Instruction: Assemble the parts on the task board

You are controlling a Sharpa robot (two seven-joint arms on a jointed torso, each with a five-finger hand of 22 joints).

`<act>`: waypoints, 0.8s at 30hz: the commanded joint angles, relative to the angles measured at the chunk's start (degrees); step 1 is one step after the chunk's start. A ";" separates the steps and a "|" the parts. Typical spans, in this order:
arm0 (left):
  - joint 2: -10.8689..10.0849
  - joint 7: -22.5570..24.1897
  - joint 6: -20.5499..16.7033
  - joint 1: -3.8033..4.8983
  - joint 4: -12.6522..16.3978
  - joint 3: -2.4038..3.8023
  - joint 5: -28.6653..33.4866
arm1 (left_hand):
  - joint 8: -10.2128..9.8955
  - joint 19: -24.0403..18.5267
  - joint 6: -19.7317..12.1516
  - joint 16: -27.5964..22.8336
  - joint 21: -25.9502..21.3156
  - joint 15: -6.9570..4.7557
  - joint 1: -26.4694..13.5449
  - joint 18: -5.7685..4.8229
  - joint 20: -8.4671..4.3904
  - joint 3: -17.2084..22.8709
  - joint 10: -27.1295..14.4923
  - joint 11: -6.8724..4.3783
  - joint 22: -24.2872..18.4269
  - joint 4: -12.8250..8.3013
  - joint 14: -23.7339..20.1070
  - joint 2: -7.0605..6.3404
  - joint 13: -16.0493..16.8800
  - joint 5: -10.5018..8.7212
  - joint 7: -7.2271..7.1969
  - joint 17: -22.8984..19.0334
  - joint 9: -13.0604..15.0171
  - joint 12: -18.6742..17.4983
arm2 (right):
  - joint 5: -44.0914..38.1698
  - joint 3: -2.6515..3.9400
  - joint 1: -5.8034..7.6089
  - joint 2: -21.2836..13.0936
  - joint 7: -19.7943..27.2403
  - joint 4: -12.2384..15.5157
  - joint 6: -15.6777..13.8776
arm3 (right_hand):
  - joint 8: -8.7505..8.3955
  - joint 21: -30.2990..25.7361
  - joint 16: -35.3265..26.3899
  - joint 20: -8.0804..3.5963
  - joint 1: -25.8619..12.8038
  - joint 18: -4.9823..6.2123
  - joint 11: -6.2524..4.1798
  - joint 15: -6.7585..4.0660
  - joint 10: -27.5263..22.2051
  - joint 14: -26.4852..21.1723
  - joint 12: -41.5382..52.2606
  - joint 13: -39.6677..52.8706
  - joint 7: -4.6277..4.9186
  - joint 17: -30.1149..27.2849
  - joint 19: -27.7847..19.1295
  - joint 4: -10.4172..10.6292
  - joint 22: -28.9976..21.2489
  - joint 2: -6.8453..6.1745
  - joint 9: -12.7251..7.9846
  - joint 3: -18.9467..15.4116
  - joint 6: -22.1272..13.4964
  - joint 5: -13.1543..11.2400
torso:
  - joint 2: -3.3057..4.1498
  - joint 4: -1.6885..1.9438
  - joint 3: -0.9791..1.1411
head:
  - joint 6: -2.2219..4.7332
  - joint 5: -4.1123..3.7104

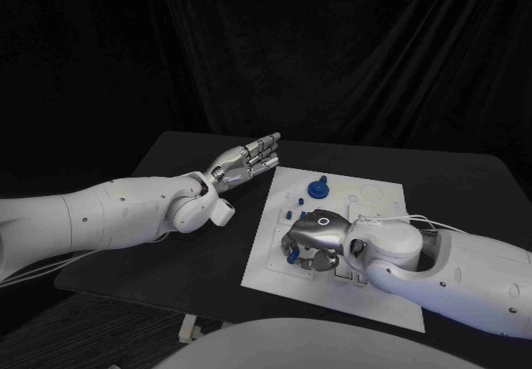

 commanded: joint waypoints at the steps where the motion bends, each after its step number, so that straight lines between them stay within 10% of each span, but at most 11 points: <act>1: 0.14 2.10 0.63 -0.14 0.02 0.06 0.42 | 0.27 0.04 0.19 -0.21 -0.20 0.49 0.66 0.11 0.50 0.09 -0.09 0.38 -0.06 -0.41 0.03 0.07 -0.05 0.40 0.35 -0.05 0.05 -0.12 | -3.06 0.03 -0.17 0.11 -0.81 0.27 -1.02 | -0.25 -0.25 -0.17 0.17 0.02 0.63 -0.09 0.07 -0.07 1.51 0.29 0.14 -0.14 0.02 -0.35 -0.20 10.03 0.47 -0.06 0.32 -0.10 -0.06 | 0.01 0.01 0.00 | 0.00 0.00; 24: 0.10 1.73 1.19 -0.57 -0.08 0.06 0.42 | 0.28 0.04 0.24 -0.21 -0.20 0.59 0.76 0.02 0.51 0.15 -0.09 0.45 -0.06 -0.47 0.03 0.11 -0.05 0.43 0.42 -0.05 0.06 -0.13 | -8.80 0.03 -0.76 -0.65 -1.22 2.76 -0.88 | -0.13 -0.52 -0.39 -0.14 -0.12 0.70 -0.55 -0.37 -0.59 1.26 1.53 1.41 -1.50 -0.35 -0.58 -1.22 9.99 0.15 -0.06 0.58 0.68 0.26 | -0.01 0.00 0.00 | 0.00 0.20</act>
